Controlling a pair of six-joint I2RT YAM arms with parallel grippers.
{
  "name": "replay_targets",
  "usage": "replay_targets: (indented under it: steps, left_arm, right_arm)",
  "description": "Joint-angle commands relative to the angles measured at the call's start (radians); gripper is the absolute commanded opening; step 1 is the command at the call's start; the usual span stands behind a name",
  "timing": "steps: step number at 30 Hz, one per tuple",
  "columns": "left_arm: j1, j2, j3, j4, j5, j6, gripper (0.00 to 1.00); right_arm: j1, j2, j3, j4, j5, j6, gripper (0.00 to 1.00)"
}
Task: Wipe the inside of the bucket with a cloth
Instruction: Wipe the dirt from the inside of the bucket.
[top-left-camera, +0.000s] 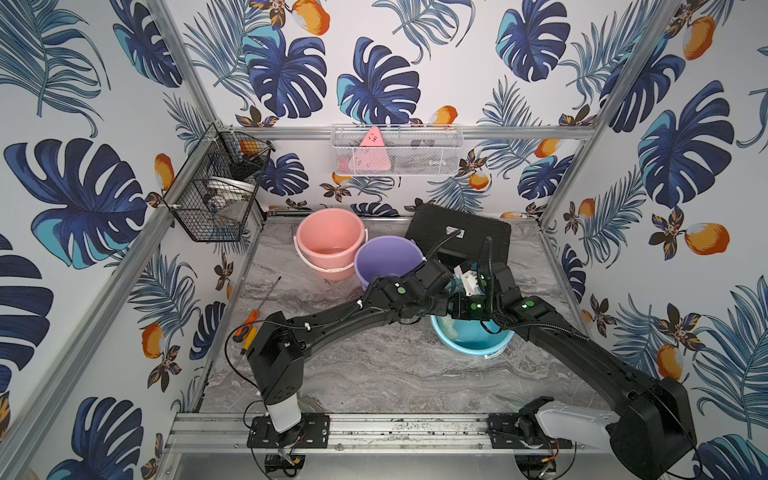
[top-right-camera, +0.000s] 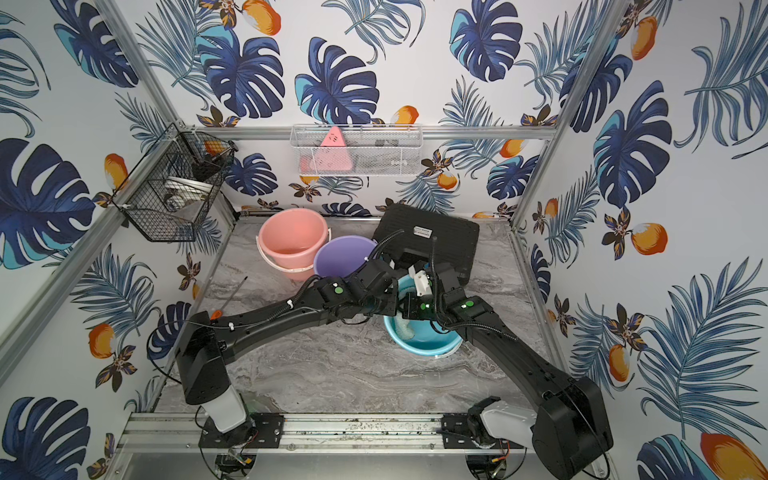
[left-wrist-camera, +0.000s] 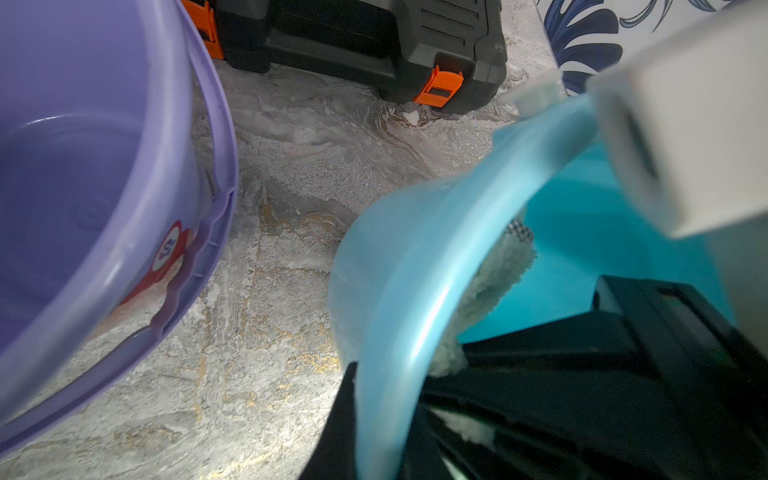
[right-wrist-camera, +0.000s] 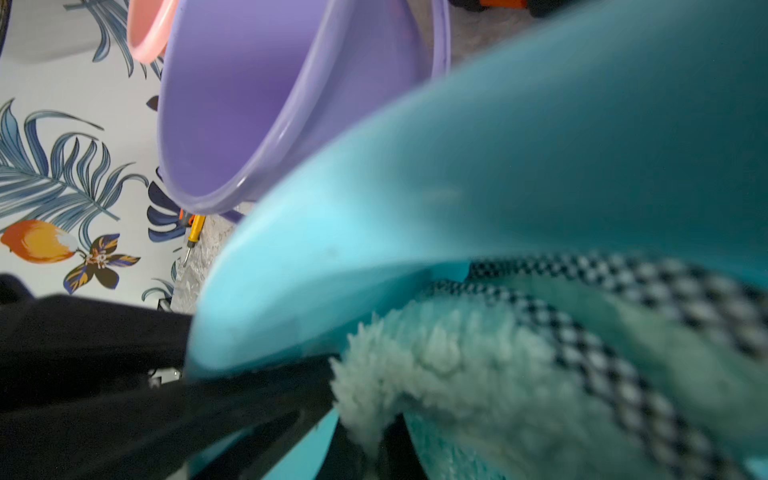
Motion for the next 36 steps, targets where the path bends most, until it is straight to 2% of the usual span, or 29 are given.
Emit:
replay_targets:
  steps: [1, 5, 7, 14, 17, 23, 30, 36]
  left_arm:
    - [0.001, 0.004, 0.020, 0.091, 0.001, -0.030, 0.00]
    - [0.002, 0.012, 0.033, 0.076, -0.009, -0.036, 0.00]
    - [0.003, 0.012, 0.039, 0.069, -0.012, -0.043, 0.00]
    - [0.011, 0.011, 0.048, 0.050, -0.023, -0.067, 0.00]
    - [0.011, 0.013, 0.053, 0.039, -0.027, -0.076, 0.00]
    - [0.016, 0.059, 0.106, -0.022, -0.032, -0.092, 0.00]
    - [0.019, 0.106, 0.142, -0.049, -0.038, -0.116, 0.00]
    - [0.025, 0.123, 0.166, -0.065, -0.054, -0.116, 0.00]
  right_arm:
    - [0.003, 0.026, 0.026, -0.064, -0.108, -0.069, 0.00]
    - [0.003, 0.050, 0.043, -0.111, -0.123, -0.103, 0.00]
    - [0.003, 0.057, 0.054, -0.134, -0.080, -0.104, 0.00]
    - [0.003, 0.035, 0.053, -0.168, 0.341, -0.020, 0.00]
    - [0.003, 0.044, 0.045, -0.170, 0.440, -0.014, 0.00]
    - [0.005, 0.095, 0.014, -0.151, 0.424, -0.013, 0.00]
    - [0.007, 0.063, -0.062, -0.051, 0.341, -0.022, 0.00]
    - [0.011, 0.069, -0.065, -0.062, 0.294, -0.047, 0.00]
